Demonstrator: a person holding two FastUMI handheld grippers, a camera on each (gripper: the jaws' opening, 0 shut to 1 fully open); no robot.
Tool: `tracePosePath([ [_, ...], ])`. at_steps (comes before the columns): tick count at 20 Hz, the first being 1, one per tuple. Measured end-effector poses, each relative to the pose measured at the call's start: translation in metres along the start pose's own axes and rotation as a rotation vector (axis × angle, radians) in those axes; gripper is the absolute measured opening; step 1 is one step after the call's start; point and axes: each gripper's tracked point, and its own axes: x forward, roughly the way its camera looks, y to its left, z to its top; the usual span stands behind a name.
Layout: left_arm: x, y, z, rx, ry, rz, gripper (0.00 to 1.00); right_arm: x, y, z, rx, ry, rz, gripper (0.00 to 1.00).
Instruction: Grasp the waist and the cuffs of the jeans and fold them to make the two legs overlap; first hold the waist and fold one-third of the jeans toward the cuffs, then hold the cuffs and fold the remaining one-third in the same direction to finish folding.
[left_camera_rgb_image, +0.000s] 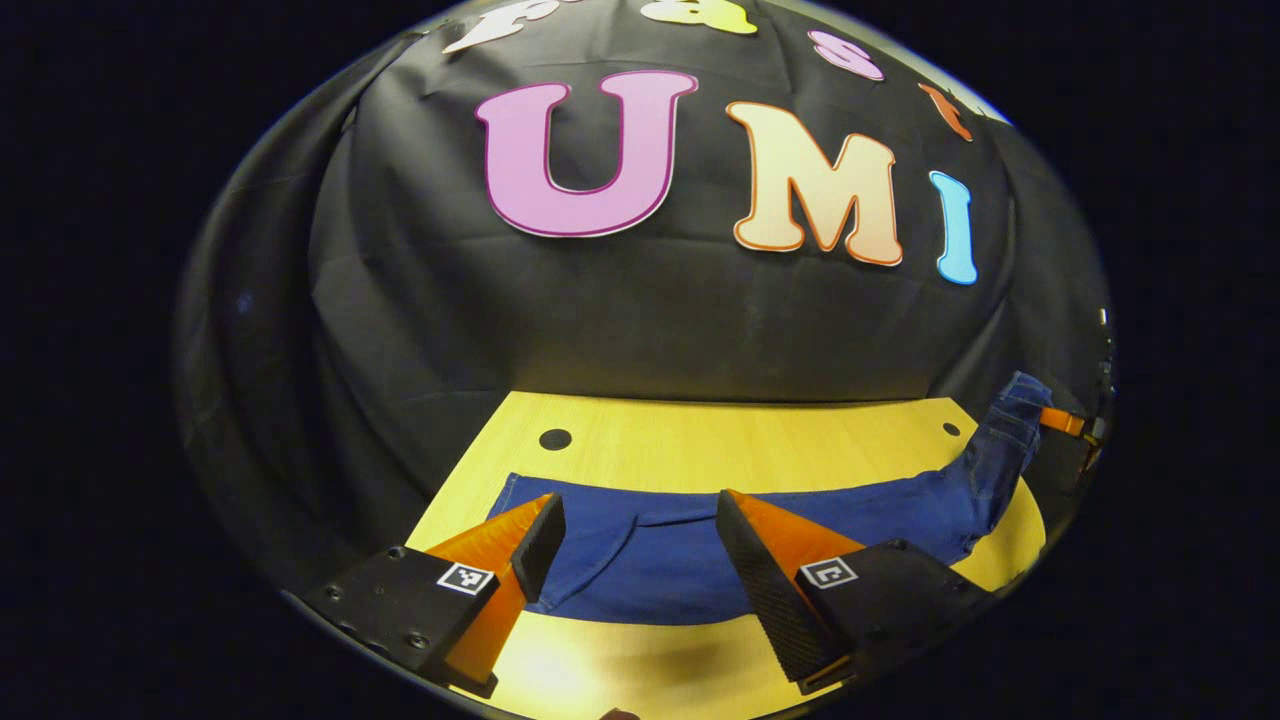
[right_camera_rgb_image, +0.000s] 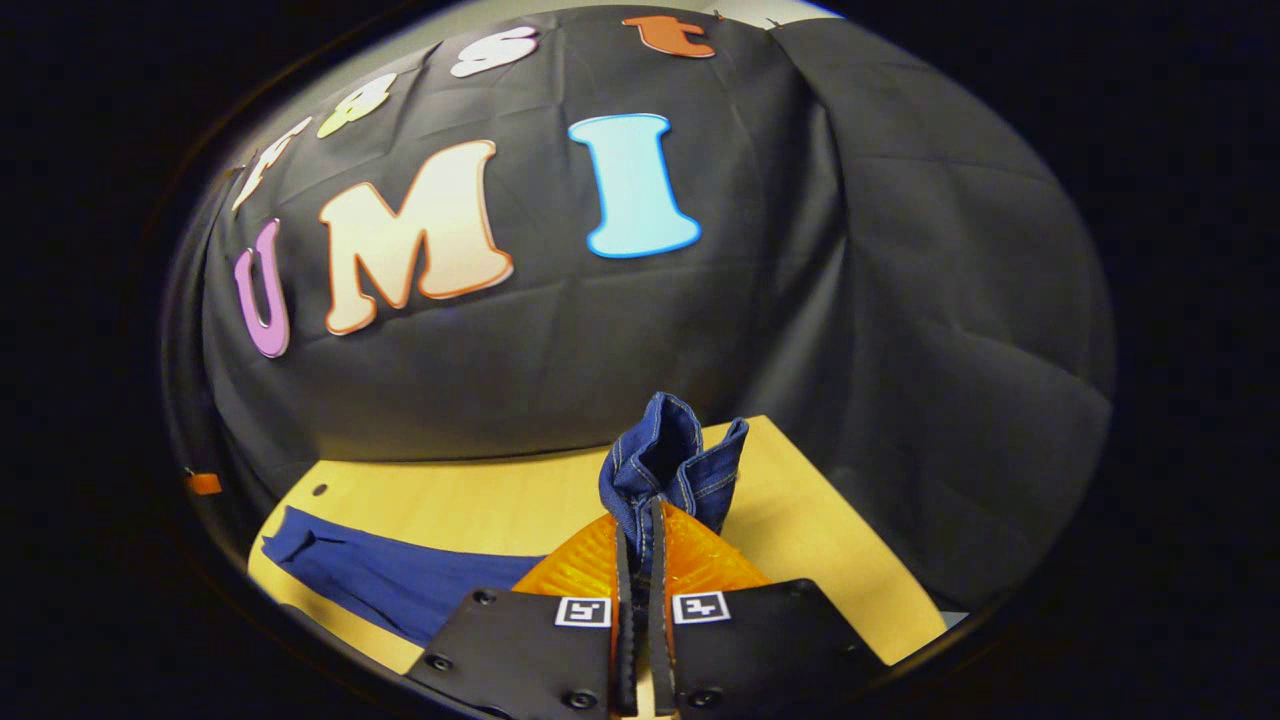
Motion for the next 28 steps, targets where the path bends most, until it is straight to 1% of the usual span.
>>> tracePosePath([
  [3, 0.008, 0.026, -0.005, -0.002, 0.025, -0.007, 0.95, -0.002, 0.004, 0.005, -0.022, -0.029, 0.082, 0.08],
  [6, 0.016, 0.049, -0.01, 0.01, 0.047, -0.019, 0.95, -0.002, 0.003, 0.007, -0.055, -0.036, 0.138, 0.08],
  [11, 0.028, 0.082, -0.019, 0.002, 0.064, -0.053, 0.95, -0.007, 0.008, 0.012, 0.007, -0.034, 0.233, 0.08],
  [15, 0.037, 0.103, -0.044, -0.031, 0.114, -0.079, 0.94, -0.007, 0.012, 0.003, -0.046, 0.022, 0.298, 0.08],
  [17, 0.043, 0.114, -0.057, -0.041, 0.139, -0.085, 0.95, -0.008, 0.014, -0.004, -0.057, 0.086, 0.334, 0.08],
  [19, 0.051, 0.125, -0.07, -0.05, 0.159, -0.083, 0.95, -0.009, 0.011, -0.002, -0.073, 0.137, 0.368, 0.08],
  [20, 0.056, 0.131, -0.076, -0.058, 0.173, -0.076, 0.95, -0.009, 0.007, -0.001, -0.09, 0.157, 0.375, 0.1],
  [21, 0.06, 0.138, -0.085, -0.067, 0.187, -0.069, 0.95, -0.006, 0.011, -0.006, -0.109, 0.174, 0.383, 0.08],
  [24, 0.072, 0.155, -0.103, -0.094, 0.217, -0.056, 0.95, -0.01, 0.009, 0.004, -0.171, 0.203, 0.392, 0.08],
  [26, 0.079, 0.168, -0.112, -0.107, 0.229, -0.043, 0.95, -0.016, 0.009, 0.004, -0.213, 0.246, 0.389, 0.08],
  [27, 0.081, 0.171, -0.119, -0.111, 0.241, -0.045, 0.95, -0.018, 0.013, -0.001, -0.229, 0.281, 0.399, 0.09],
  [28, 0.086, 0.171, -0.122, -0.114, 0.253, -0.056, 0.95, -0.026, 0.012, 0.007, -0.24, 0.299, 0.422, 0.1],
])
